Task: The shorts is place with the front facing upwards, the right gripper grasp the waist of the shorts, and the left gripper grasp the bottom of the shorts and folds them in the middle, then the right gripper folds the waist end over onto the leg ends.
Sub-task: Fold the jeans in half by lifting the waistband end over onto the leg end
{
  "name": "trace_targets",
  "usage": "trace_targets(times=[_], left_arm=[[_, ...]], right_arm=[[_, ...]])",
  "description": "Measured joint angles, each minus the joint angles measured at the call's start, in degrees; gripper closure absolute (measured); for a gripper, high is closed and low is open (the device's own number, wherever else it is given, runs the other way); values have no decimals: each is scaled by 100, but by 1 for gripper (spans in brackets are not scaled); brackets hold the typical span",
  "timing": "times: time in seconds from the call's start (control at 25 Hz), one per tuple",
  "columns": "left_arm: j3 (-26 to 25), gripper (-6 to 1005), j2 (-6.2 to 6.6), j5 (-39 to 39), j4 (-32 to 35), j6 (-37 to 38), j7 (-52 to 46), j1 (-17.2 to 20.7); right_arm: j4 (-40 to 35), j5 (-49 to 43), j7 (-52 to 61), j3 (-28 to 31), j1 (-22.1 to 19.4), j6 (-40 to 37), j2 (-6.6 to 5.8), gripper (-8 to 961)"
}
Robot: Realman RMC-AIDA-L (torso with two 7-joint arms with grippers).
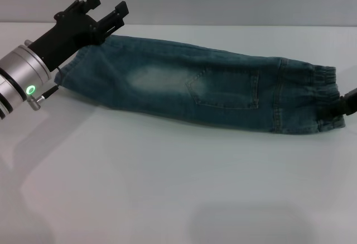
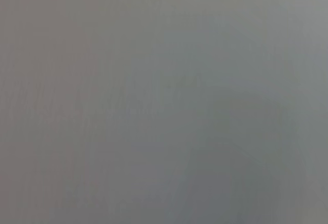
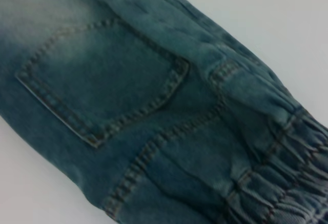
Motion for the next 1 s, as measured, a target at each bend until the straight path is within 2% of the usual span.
trace_targets(times=[0.16,0.44,0.8,1.0], left_arm=[[-1,216,4,-2,-20,-58,70,-20],[-2,216,0,-3,-20,-116,114,-4],[1,216,6,-1,-15,-150,115,2],[4,216,8,-1,-14,-164,115,22]], right_arm=[[5,452,-54,-2,-89,6,3,465],[182,671,-115,27,-139,157,13,466],[368,752,-210,4,-181,427,21,541],[322,752,-330,1,-247,545,63,639]])
